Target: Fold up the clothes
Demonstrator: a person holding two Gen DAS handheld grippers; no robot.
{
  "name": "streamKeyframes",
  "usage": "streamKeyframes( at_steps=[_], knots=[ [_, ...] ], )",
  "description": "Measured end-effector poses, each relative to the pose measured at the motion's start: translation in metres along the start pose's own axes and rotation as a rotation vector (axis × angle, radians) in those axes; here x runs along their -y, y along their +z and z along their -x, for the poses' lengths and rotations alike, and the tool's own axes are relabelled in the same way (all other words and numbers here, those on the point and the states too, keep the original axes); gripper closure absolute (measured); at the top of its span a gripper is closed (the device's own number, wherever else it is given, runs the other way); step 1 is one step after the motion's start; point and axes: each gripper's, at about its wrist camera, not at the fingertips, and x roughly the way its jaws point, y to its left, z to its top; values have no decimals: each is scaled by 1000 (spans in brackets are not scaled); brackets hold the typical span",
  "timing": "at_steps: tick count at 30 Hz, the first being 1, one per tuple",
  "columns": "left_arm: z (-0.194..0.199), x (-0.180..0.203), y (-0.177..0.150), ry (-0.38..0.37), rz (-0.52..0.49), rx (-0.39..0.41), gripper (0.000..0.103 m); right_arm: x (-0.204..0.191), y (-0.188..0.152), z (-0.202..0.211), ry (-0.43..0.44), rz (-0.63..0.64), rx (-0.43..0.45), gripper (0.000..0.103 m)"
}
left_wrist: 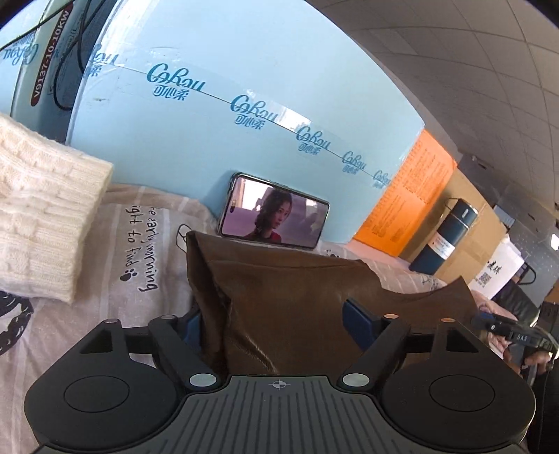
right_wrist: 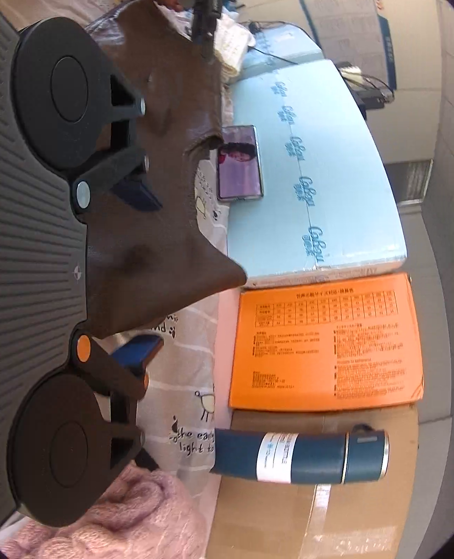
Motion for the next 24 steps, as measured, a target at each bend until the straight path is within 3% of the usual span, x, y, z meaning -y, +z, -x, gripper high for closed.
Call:
streamKeyframes(
  at_steps=[2,7,11,14,18,24],
  knots=[
    [7,5,-5,51,-14,-6,9,2,0,6,-35,-70,12,17],
    [14,22,-19,66,-45,-30,9,7,-4,11,-132,-220,14,17],
    [10,41,-27,46,-104,-51,7,2,-10,7,-133,-235,-11,17],
    [6,48,-29,116,-153,-48,7,-7,-11,6,-145,-212,-23,17],
    [12,42,-30,211,-133,-29,7,-16,-11,34,-209,-224,22,13],
    [11,44,-39,230,-139,-45,7,-17,-29,82,-223,-409,16,6]
  ],
)
